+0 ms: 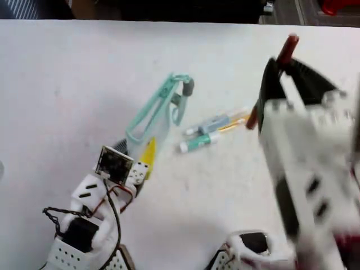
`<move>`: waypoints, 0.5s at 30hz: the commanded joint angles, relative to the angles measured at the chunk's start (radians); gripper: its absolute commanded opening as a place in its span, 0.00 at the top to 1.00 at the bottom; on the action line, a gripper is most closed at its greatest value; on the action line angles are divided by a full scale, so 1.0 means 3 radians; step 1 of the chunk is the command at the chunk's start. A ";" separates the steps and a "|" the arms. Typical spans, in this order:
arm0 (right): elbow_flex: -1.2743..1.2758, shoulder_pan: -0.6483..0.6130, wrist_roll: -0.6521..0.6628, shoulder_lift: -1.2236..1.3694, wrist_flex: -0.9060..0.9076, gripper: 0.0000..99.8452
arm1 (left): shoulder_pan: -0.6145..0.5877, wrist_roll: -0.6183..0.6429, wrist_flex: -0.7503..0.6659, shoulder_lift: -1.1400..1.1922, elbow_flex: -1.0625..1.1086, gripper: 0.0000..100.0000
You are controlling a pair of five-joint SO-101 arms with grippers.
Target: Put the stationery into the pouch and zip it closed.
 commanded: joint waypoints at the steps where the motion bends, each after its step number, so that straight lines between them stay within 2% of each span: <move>1: 0.0005 -0.0258 0.0036 -0.0212 0.0069 0.98 | -0.0023 0.0005 0.0000 0.0008 -0.0020 0.90; 6: 0.0506 -0.0427 0.0041 -0.0565 0.0069 0.98 | -0.0023 0.0015 0.0031 0.0008 -0.0031 0.80; 10: 0.1100 -0.0514 0.0133 -0.0892 0.0018 0.98 | -0.0023 0.0015 0.0031 0.0008 -0.0031 0.82; 15: 0.1805 -0.0790 0.0128 -0.1169 -0.0683 0.98 | 0.0003 0.0015 0.0031 0.0008 -0.0026 0.82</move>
